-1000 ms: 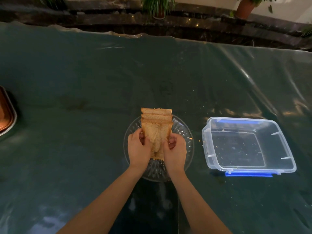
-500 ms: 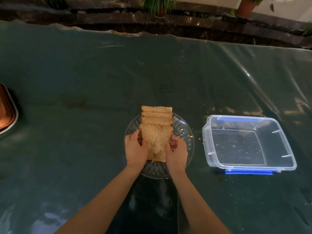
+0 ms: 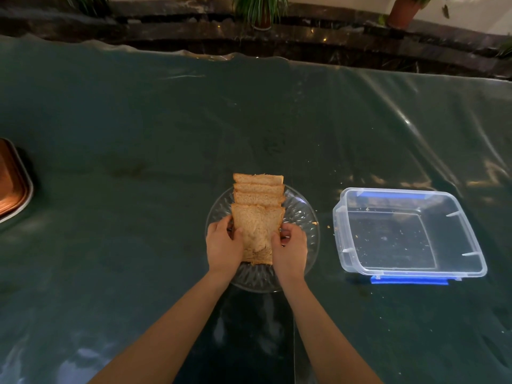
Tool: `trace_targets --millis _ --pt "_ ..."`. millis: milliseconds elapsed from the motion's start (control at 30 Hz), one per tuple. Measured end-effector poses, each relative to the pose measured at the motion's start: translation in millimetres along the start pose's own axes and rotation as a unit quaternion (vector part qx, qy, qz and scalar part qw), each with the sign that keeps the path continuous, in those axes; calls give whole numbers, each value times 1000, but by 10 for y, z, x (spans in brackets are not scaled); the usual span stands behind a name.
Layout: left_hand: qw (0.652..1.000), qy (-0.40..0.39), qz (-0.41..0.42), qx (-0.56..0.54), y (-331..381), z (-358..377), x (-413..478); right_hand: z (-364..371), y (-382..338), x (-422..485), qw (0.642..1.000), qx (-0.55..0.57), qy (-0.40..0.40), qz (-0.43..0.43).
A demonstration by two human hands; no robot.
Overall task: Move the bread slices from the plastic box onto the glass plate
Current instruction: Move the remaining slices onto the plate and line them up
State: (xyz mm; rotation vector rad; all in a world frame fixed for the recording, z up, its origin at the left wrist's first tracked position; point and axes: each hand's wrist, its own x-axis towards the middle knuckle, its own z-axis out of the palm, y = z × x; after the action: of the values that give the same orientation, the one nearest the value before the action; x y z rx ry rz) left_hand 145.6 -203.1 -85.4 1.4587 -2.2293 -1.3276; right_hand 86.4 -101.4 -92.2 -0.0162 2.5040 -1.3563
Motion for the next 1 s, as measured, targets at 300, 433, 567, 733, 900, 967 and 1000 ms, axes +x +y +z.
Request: trace_targets --millis 300,433,567,733,900,967,1000 --pt "1000 -1 -6 0 45 -5 -18 -28 -40 27 1000 5 -7 11" --pt "1000 -1 -15 -20 51 2 -61 -44 -24 26 1000 4 -8 8" --pt "1000 -15 -22 -16 27 7 -59 -47 -9 30 1000 3 -10 12" --pt "999 -29 -18 -1 24 4 -59 -65 -20 21 999 -10 -28 12" --pt "999 -29 -16 15 46 -28 -87 -123 -20 -7 997 -57 -49 5" --pt "999 -36 -13 35 49 -49 -100 -162 -11 -20 995 -75 -61 7" --pt "998 -41 -12 46 52 -63 -111 -183 -10 -29 994 -84 -68 7"
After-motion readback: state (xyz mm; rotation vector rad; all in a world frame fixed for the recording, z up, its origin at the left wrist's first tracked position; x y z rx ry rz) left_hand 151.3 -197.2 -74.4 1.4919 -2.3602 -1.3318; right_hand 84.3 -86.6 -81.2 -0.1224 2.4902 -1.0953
